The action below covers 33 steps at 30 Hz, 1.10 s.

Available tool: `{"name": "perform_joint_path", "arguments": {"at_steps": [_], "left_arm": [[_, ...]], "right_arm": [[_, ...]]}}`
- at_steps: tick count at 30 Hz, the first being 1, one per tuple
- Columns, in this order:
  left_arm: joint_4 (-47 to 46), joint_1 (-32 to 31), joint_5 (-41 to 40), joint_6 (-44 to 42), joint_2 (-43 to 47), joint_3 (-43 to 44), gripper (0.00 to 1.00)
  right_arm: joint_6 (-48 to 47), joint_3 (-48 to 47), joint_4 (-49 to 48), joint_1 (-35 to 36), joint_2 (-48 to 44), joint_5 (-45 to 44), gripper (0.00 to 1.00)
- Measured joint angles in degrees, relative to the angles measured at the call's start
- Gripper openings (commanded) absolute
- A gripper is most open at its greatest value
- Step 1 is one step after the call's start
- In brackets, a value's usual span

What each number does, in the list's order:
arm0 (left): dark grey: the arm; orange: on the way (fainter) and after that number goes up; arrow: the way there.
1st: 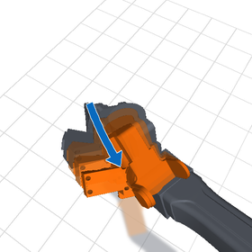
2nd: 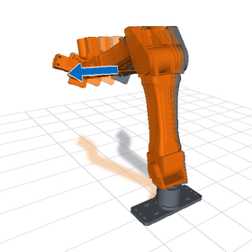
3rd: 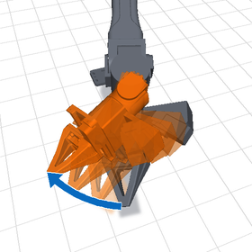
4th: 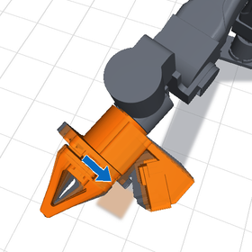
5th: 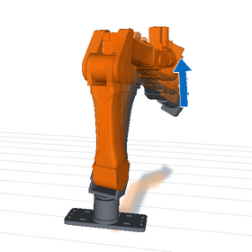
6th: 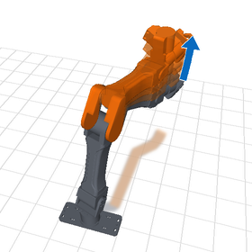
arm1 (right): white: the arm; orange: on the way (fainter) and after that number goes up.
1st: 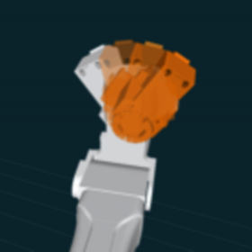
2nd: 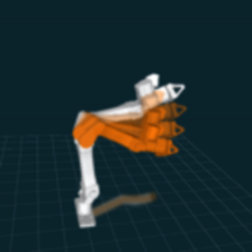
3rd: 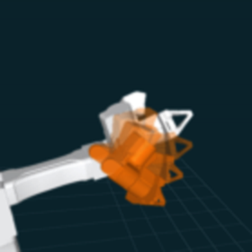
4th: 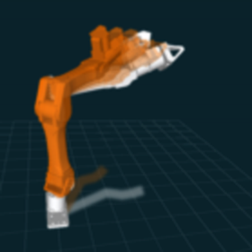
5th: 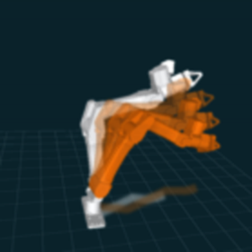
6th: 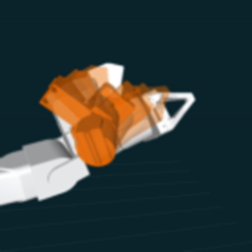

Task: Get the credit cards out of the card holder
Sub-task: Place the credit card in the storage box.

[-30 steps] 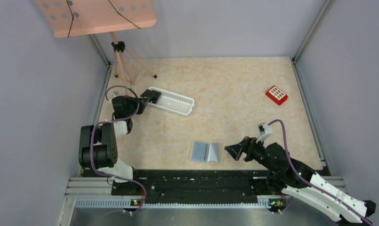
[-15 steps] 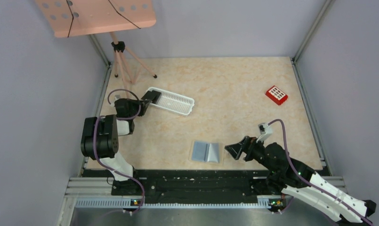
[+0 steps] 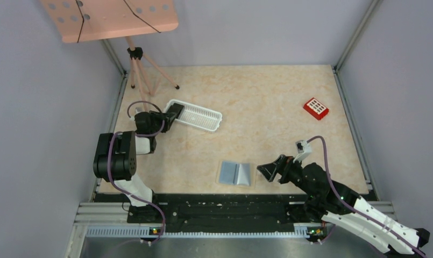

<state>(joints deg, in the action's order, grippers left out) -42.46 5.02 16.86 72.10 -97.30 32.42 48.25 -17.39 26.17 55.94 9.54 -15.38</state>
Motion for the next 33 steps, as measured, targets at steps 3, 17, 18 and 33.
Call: {"name": "perform_joint_path", "arguments": {"at_steps": [3, 17, 18, 33], "left_arm": [[0.0, -0.3, 0.0, -0.3, 0.0, 0.0, 0.38], [1.9, -0.6, -1.5, -1.9, 1.6, 0.2, 0.30], [2.4, -0.6, -1.6, -2.0, 1.9, 0.2, 0.30], [4.6, -1.0, -3.9, -1.9, 4.2, 0.2, 0.00]], "right_arm": [[0.4, 0.0, 0.0, 0.0, 0.0, 0.0, 0.89], [1.5, 0.1, -0.7, 0.0, 0.0, 0.0, 0.88], [1.5, 0.2, -0.8, 0.0, 0.0, 0.0, 0.88], [1.9, 2.0, -2.5, 0.0, 0.3, 0.0, 0.88]]}}
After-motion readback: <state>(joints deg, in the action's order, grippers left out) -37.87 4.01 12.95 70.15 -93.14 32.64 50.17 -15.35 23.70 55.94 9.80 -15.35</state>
